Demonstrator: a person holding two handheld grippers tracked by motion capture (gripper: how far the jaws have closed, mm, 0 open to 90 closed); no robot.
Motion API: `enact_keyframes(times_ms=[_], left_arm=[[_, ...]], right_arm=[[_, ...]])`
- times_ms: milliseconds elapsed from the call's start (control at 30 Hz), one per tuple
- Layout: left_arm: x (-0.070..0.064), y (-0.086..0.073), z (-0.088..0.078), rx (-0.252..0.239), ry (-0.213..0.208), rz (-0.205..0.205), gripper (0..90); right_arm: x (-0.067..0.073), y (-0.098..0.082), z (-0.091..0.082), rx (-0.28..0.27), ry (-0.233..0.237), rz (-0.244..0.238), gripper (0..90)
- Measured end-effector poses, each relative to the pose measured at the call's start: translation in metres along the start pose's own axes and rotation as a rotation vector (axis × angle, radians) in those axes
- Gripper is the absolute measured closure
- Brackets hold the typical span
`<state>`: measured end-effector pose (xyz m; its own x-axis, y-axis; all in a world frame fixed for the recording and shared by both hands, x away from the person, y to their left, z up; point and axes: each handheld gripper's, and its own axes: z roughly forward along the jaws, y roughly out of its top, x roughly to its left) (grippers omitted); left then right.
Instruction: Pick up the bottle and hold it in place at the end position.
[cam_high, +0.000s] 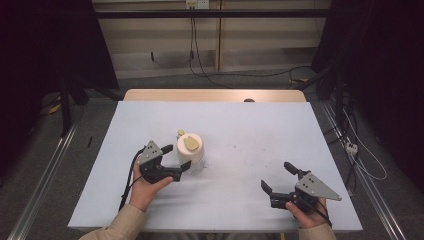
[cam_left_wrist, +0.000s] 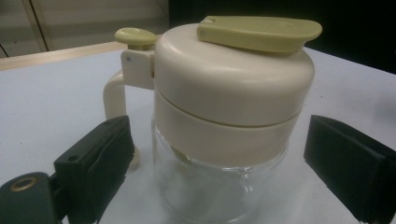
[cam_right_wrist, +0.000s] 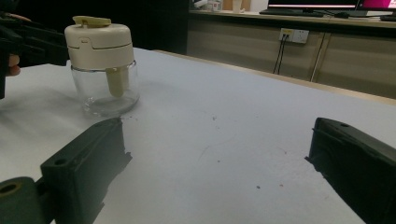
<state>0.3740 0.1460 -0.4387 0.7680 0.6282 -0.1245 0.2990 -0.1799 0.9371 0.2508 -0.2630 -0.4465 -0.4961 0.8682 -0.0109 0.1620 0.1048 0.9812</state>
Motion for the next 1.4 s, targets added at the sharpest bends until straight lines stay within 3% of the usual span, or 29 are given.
enact_keyframes(times_ms=[633,1133,1400], left_arm=[[-0.002,0.001,0.024,0.018,-0.014,-0.007,6.2],[-0.002,0.002,0.046,-0.006,-0.008,-0.034,3.8],[-0.003,0.003,0.05,-0.015,0.006,-0.015,4.5]], right_arm=[[-0.001,0.0,0.0,-0.001,0.004,0.0,3.4],[-0.002,0.0,-0.002,-0.007,0.001,0.001,3.6],[-0.002,0.0,-0.002,-0.005,0.004,-0.001,3.7]])
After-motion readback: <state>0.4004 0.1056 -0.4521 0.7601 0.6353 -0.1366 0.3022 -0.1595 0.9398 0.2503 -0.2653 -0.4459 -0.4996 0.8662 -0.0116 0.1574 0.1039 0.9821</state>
